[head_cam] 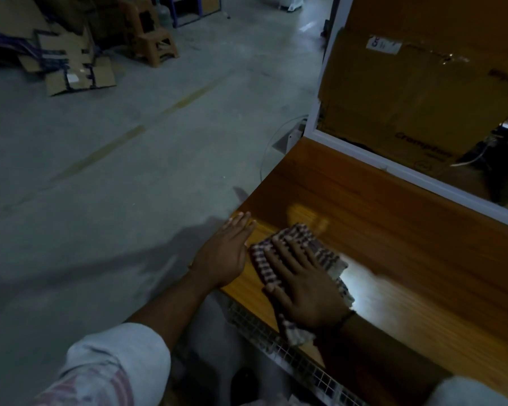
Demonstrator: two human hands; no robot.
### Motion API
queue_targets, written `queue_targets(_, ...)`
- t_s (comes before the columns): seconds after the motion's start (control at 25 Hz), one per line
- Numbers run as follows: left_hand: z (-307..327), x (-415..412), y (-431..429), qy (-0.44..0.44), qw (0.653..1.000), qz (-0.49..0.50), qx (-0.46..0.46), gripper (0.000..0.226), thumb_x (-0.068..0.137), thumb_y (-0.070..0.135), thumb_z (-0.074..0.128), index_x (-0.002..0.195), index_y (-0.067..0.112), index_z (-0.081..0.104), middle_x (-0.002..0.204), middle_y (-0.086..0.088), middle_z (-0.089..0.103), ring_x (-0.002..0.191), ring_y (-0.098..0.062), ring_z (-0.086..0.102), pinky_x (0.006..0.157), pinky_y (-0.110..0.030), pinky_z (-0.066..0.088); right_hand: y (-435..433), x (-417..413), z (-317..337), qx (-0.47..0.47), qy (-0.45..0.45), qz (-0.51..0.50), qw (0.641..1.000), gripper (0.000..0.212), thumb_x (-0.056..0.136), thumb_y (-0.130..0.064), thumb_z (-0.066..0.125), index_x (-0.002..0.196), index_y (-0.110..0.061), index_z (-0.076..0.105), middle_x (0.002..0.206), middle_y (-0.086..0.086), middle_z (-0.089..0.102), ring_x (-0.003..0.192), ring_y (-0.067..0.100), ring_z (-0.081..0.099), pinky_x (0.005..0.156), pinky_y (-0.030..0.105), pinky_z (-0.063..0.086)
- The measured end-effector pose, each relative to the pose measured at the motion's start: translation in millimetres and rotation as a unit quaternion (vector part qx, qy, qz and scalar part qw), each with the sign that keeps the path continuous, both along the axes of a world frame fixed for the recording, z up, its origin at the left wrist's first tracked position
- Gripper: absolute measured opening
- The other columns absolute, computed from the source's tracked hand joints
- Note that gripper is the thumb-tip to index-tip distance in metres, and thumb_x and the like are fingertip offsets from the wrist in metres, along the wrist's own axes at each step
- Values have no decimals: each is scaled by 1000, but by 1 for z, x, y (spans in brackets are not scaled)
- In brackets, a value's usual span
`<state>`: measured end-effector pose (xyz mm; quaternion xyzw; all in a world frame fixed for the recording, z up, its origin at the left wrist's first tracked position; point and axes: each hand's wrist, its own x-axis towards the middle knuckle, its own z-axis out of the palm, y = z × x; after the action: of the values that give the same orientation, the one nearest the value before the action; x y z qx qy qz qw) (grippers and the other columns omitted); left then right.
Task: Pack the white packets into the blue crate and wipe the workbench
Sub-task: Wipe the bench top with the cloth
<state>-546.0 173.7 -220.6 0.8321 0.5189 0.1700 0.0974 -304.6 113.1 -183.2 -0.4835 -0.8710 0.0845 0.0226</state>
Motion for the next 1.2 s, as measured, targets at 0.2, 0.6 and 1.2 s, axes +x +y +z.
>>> queue_targets(0.2,6,2,-4,-25,1000,12,6,58,102,27,26,154,7,42,164,-11,32,155,-23,23,126,-41,21,70,10,-8,-12,8,-196,981,73,98,-71,6,160,-33,-3,167,-3,-11,153,21,-17,124,51,2)
queue_targets(0.6,7,3,-4,-31,999,8,20,55,103,25,29,152,6,45,163,-12,34,154,-24,26,126,-39,21,17,28,0,-15,-5,8,1000,70,100,-69,16,159,-36,-6,167,-7,-13,153,17,-18,124,50,2)
queue_targets(1.2,10,8,-4,-34,999,20,23,51,103,16,43,153,9,44,163,-8,34,154,-20,25,125,-20,5,21,-1,-1,-21,7,-20,1000,74,98,-72,10,160,-32,-3,167,-3,-16,152,19,-22,124,49,-4)
